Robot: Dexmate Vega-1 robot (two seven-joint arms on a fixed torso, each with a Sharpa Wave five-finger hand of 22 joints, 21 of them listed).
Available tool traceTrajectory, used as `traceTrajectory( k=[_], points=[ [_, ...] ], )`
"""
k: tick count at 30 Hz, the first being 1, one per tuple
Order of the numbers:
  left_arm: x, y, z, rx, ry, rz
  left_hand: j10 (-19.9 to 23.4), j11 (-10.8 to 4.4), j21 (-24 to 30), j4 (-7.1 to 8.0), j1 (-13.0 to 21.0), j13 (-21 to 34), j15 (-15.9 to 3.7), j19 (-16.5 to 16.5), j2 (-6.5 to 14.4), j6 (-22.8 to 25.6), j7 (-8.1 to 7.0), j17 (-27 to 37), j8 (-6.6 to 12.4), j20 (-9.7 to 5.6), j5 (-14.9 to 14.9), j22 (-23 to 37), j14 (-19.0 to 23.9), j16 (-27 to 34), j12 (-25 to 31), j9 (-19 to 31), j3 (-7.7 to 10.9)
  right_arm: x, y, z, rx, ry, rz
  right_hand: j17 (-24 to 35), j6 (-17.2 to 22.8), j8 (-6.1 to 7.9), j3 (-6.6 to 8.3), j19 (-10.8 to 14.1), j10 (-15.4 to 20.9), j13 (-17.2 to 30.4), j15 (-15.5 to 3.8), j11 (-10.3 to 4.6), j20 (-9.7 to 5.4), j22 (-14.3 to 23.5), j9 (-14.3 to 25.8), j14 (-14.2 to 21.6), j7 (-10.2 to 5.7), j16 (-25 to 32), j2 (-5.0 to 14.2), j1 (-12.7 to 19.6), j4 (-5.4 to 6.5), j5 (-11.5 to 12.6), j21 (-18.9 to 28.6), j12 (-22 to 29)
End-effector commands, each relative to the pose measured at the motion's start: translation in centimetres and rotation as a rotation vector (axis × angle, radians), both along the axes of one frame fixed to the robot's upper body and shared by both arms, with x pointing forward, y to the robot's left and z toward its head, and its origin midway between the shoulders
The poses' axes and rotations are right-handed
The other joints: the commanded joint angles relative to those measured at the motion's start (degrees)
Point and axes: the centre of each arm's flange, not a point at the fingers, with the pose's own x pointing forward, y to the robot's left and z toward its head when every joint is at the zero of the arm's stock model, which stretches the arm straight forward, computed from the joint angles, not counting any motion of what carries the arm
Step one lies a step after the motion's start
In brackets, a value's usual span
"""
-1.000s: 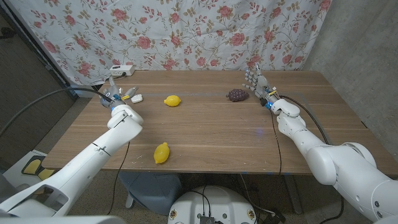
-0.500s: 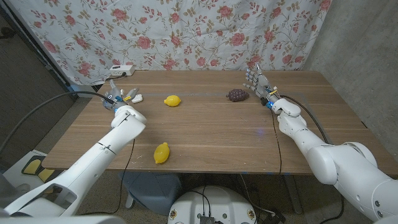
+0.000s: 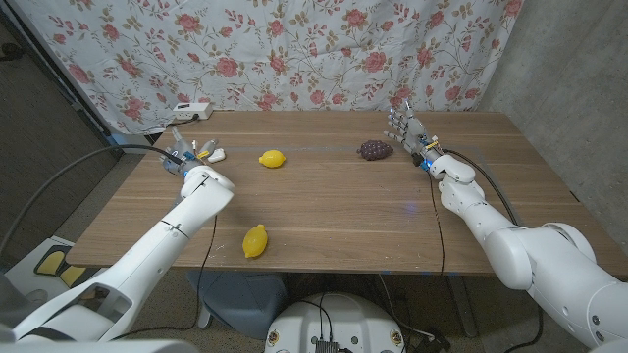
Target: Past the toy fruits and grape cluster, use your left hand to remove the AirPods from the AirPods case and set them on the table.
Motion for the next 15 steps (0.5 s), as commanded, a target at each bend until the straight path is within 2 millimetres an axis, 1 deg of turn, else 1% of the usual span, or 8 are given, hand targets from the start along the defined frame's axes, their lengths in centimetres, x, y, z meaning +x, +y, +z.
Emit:
traceTrajectory(
  k=[1,10,13,14,15],
  points=[
    [1.3,0.2,0.8,-0.007,0.001,0.011,-0.25,0.13,0.01,-0.07,0.64,0.16,0.41,0.19,-0.12,-6.01,0.28,0.16,-0.04,0.26,-0.01,0.27,0.01,-0.03,-0.18,0.11,-0.38,0.3,0.0,-0.1,-0.003,0.007,0.006,0.07,0.33,0.18,-0.08,-0.11,0.24,0.30,0.11,-0.02,-0.01,0.21,0.33,0.05,-0.04,0.30,-0.05,0.81,-0.30,-0.20,0.14,0.02],
    [2.3,0.3,0.4,-0.024,0.026,-0.005,-0.08,0.03,0.04,0.01,0.60,0.24,0.52,0.29,-0.09,-5.96,0.34,0.17,-0.05,0.26,-0.02,0.27,0.01,-0.03,-0.17,0.11,-0.50,0.4,0.2,-0.1,-0.001,0.006,0.005,0.07,0.36,0.19,-0.09,-0.14,0.26,0.30,0.04,-0.06,0.03,0.21,0.33,0.05,-0.05,0.31,-0.08,0.81,-0.30,-0.22,0.13,0.02],
    [2.5,0.4,0.5,-0.017,0.037,-0.003,-0.10,0.22,0.02,0.05,0.57,0.28,0.53,0.26,-0.08,-5.95,0.40,0.17,-0.06,0.28,-0.02,0.28,0.02,-0.03,-0.20,0.11,-0.56,0.3,0.2,-0.1,-0.002,0.004,0.003,0.07,0.38,0.20,-0.08,-0.16,0.28,0.30,0.04,-0.06,-0.01,0.21,0.33,0.04,-0.04,0.30,-0.08,0.82,-0.31,-0.23,0.12,0.03],
    [2.6,0.4,0.5,-0.010,0.039,-0.004,0.13,-0.11,0.02,0.08,0.56,0.32,0.54,0.27,-0.05,-5.93,0.32,0.17,-0.06,0.31,-0.02,0.28,-0.01,-0.04,-0.13,0.11,-0.60,0.3,0.2,0.0,-0.002,0.003,0.001,0.07,0.41,0.21,-0.08,-0.16,0.27,0.30,0.06,-0.05,0.00,0.21,0.33,0.05,-0.07,0.31,-0.07,0.82,-0.31,-0.23,0.12,0.02],
    [2.6,0.4,0.4,-0.008,0.037,0.004,0.27,-0.05,0.01,0.09,0.56,0.33,0.53,0.25,-0.05,-5.88,0.38,0.17,-0.05,0.32,-0.02,0.28,0.00,-0.03,-0.08,0.11,-0.62,0.3,0.1,0.0,-0.003,0.003,0.000,0.07,0.40,0.20,-0.07,-0.15,0.27,0.30,0.08,0.01,0.04,0.21,0.33,0.03,-0.08,0.30,-0.07,0.82,-0.31,-0.23,0.13,0.02]
  ],
)
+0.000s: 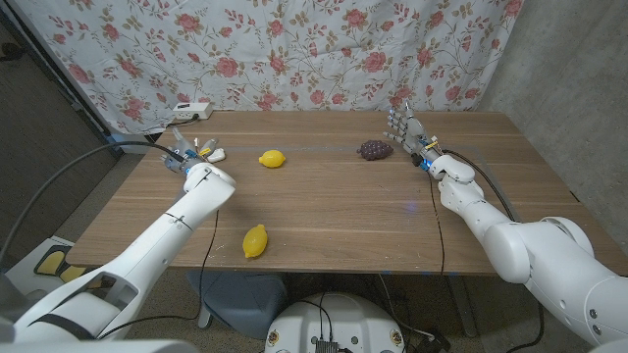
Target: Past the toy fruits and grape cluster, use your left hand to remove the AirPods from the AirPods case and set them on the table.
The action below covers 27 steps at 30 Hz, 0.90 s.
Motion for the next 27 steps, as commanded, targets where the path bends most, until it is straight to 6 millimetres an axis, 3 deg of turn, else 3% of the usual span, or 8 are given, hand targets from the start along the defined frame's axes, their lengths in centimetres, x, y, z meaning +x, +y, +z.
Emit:
traceTrajectory(
  k=[1,27],
  points=[
    [1.2,0.3,-0.1,-0.004,0.017,0.001,0.68,-0.24,-0.01,0.09,0.55,0.36,0.32,0.20,-0.04,-5.80,0.44,0.18,-0.02,0.32,-0.02,0.28,0.21,-0.02,-0.02,0.11,-0.15,-0.1,0.1,0.1,-0.002,-0.006,-0.006,0.07,0.40,0.20,-0.07,-0.14,0.28,0.30,0.05,-0.01,0.06,0.21,0.33,0.04,-0.04,0.30,-0.06,0.83,-0.31,-0.23,0.13,0.02],
    [2.7,1.8,-0.3,-0.043,0.058,0.024,0.45,0.07,-0.18,0.31,0.34,0.69,0.39,-0.20,0.01,-5.09,0.70,0.19,0.11,0.46,-0.03,0.30,0.07,-0.08,-0.32,0.12,-0.63,0.2,0.3,0.4,-0.004,0.001,-0.008,0.09,0.55,0.25,0.03,-0.34,0.33,0.31,0.26,0.08,-0.08,0.21,0.33,-0.18,-0.13,0.22,0.06,0.86,-0.29,-0.26,0.06,0.03]
  ],
)
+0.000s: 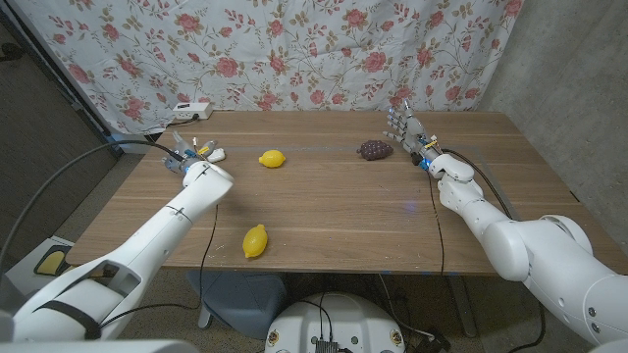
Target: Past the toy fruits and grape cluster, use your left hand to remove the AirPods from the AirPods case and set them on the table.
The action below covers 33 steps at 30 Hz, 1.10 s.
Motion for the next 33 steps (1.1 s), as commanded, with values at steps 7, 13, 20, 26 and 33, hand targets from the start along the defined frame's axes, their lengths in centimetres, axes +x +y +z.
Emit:
traceTrajectory(
  k=[7,13,20,26,33],
  points=[
    [1.4,0.2,-0.4,-0.001,0.043,0.017,0.22,0.19,-0.15,-0.18,0.45,0.22,0.25,0.11,0.10,-5.27,0.54,0.18,0.08,0.29,0.01,0.31,-0.11,-0.10,-0.16,0.12,-0.19,0.0,0.1,0.2,-0.003,0.003,-0.010,0.09,0.56,0.25,0.08,-0.40,0.30,0.31,0.22,0.01,-0.10,0.21,0.34,-0.26,-0.08,0.19,0.11,0.92,-0.31,0.01,0.05,0.02],
    [1.8,0.0,-0.3,0.000,0.057,0.019,0.32,-0.20,-0.11,-0.34,0.86,0.27,0.16,0.21,0.26,-5.19,0.52,0.17,0.09,0.17,0.07,0.30,-0.02,-0.07,-0.18,0.12,-0.10,0.1,0.0,0.4,-0.005,0.005,-0.016,0.09,0.66,0.28,0.14,-0.43,0.34,0.31,0.28,0.00,-0.12,0.21,0.34,-0.27,-0.11,0.20,0.19,0.96,-0.31,0.01,0.05,0.02],
    [2.4,-0.1,-0.4,0.014,0.079,0.025,0.52,-0.07,-0.11,-0.44,1.16,0.33,0.20,0.22,0.32,-4.96,0.59,0.16,0.16,0.25,0.10,0.30,-0.04,-0.08,-0.16,0.12,-0.07,0.3,0.0,0.6,-0.006,0.007,-0.016,0.08,0.76,0.31,0.19,-0.48,0.36,0.31,0.25,0.01,-0.09,0.21,0.34,-0.24,-0.03,0.21,0.22,1.02,-0.33,0.00,0.05,0.03],
    [3.1,-0.2,-0.7,0.032,0.109,0.043,0.87,-0.66,0.00,-0.60,1.90,0.41,-0.01,0.53,0.89,-4.70,0.67,0.15,0.23,0.12,0.22,0.29,0.17,0.00,-0.12,0.13,0.24,0.3,0.0,0.7,-0.004,0.002,-0.021,0.06,-1.84,-0.64,0.29,-0.49,0.39,0.31,0.15,-0.01,-0.11,0.21,0.32,-0.26,-0.86,0.20,0.16,1.23,-0.46,-0.04,0.08,0.02],
    [3.6,-0.6,-0.9,0.014,0.105,0.020,1.24,-0.42,0.13,-0.76,2.63,0.47,-0.26,0.93,1.34,-4.37,0.66,0.14,0.32,-0.11,0.29,0.28,0.38,0.07,-0.05,0.14,0.51,0.4,0.2,0.7,-0.013,0.007,-0.012,0.04,-0.88,-0.16,0.25,-0.53,0.32,0.31,0.14,0.03,-0.17,0.21,0.33,-0.28,-0.47,0.18,-0.05,1.31,-0.57,-0.09,0.08,-0.02]
  ],
)
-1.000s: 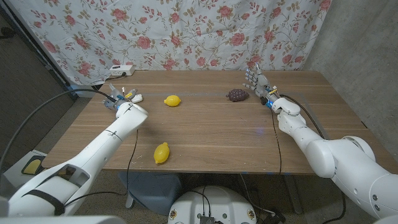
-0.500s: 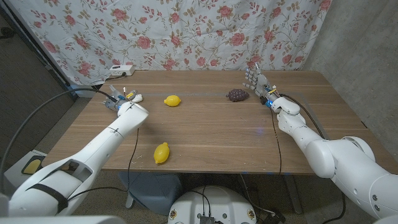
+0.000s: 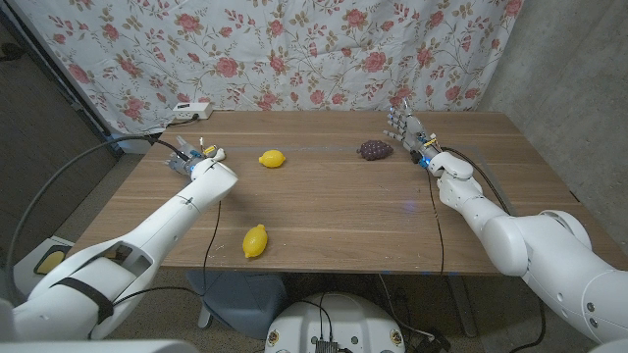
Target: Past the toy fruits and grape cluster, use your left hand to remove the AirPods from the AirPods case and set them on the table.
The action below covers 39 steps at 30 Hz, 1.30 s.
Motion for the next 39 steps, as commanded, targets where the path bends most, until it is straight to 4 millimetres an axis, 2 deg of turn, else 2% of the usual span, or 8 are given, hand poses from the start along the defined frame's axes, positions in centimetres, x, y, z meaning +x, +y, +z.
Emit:
traceTrajectory(
  k=[1,7,9,14,15,17,26,39],
  points=[
    [1.3,-0.5,-0.6,-0.021,0.018,-0.013,0.77,0.01,0.14,-0.13,0.97,0.21,-0.24,0.53,0.09,-4.26,0.16,0.13,0.32,-0.12,0.30,0.28,0.42,0.07,-0.10,0.14,0.36,0.1,0.3,0.2,-0.012,-0.003,0.008,0.04,0.41,0.35,-0.15,-0.32,0.38,0.32,0.12,0.10,0.06,0.21,0.33,-0.27,0.38,0.19,-0.05,0.70,-0.16,-0.13,0.08,0.01],
    [1.4,-0.8,-0.9,-0.062,-0.013,-0.019,0.61,0.77,0.16,-0.32,1.74,0.21,-0.31,0.65,0.51,-4.22,0.30,0.12,0.31,-0.08,0.32,0.26,0.49,0.08,-0.26,0.14,0.65,0.1,0.2,0.1,-0.011,0.000,0.006,0.06,0.51,0.42,-0.17,-0.32,0.41,0.32,0.14,0.08,0.05,0.21,0.33,-0.31,0.47,0.18,-0.05,0.63,-0.12,-0.14,0.09,0.02],
    [1.5,-0.9,-0.9,-0.070,-0.019,-0.025,1.00,1.93,0.21,-0.51,2.53,0.09,-0.38,0.88,0.86,-4.08,0.44,0.10,0.35,-0.24,0.30,0.25,0.52,0.04,-0.26,0.15,0.91,0.2,0.2,0.1,-0.011,0.002,0.008,0.06,0.55,0.44,-0.17,-0.32,0.45,0.32,0.14,0.00,0.06,0.21,0.33,-0.31,0.45,0.19,-0.05,0.62,-0.11,-0.15,0.09,0.04],
    [1.6,-1.1,-1.1,-0.126,-0.042,-0.034,1.87,2.27,0.29,-0.88,3.95,-0.13,-0.42,1.23,1.42,-3.76,0.88,0.07,0.47,-0.30,0.26,0.22,0.98,0.15,-0.16,0.16,1.42,0.3,0.3,0.0,-0.010,0.010,0.014,0.08,0.60,0.47,-0.18,-0.34,0.47,0.32,0.16,0.08,0.02,0.21,0.33,-0.29,0.46,0.20,-0.04,0.56,-0.08,-0.16,0.09,0.04],
    [1.6,-1.1,-1.1,-0.134,-0.053,-0.029,1.90,2.14,0.30,-0.98,4.35,-0.20,-0.47,1.30,1.55,-3.72,0.97,0.06,0.49,-0.23,0.24,0.21,1.04,0.15,-0.22,0.16,1.55,0.3,0.3,-0.1,-0.010,0.011,0.014,0.08,0.62,0.48,-0.18,-0.33,0.47,0.32,0.15,0.07,0.02,0.21,0.33,-0.31,0.50,0.20,-0.04,0.55,-0.07,-0.16,0.09,0.04],
    [1.6,-1.2,-1.2,-0.146,-0.064,-0.007,2.57,1.47,0.25,-1.25,5.80,-0.41,-0.73,1.39,1.97,-3.59,-0.26,0.05,0.50,-0.03,0.18,0.18,1.18,0.13,-0.21,0.15,1.99,0.3,0.4,-0.1,-0.006,0.012,0.014,0.09,0.58,0.47,-0.18,-0.33,0.46,0.33,0.14,0.06,0.05,0.21,0.33,-0.31,0.47,0.20,-0.04,0.54,-0.07,-0.16,0.10,0.03],
    [1.9,-1.9,-0.9,-0.083,-0.023,0.011,2.40,0.70,0.24,-1.49,7.63,-0.48,-0.79,1.61,2.20,-3.84,0.67,0.05,0.41,-0.05,0.06,0.15,1.06,0.02,-0.50,0.18,2.39,0.3,0.3,-0.4,-0.002,0.015,0.014,0.10,0.56,0.49,-0.17,-0.33,0.43,0.33,0.22,0.07,0.03,0.21,0.33,-0.30,0.51,0.22,-0.02,0.50,-0.04,-0.18,0.11,0.02],
    [2.5,-3.0,0.2,-0.049,-0.006,0.047,2.63,0.03,0.16,-1.46,8.62,-0.50,-0.61,1.65,1.49,-3.66,0.96,0.07,0.45,-0.34,-0.11,0.13,0.89,-0.07,-0.64,0.20,2.17,0.4,0.0,-0.6,0.007,0.022,0.011,0.12,0.73,0.57,-0.11,-0.32,0.38,0.33,0.18,-0.03,0.03,0.21,0.32,-0.28,0.51,0.25,0.11,0.43,0.03,-0.17,0.12,-0.01]
  ],
)
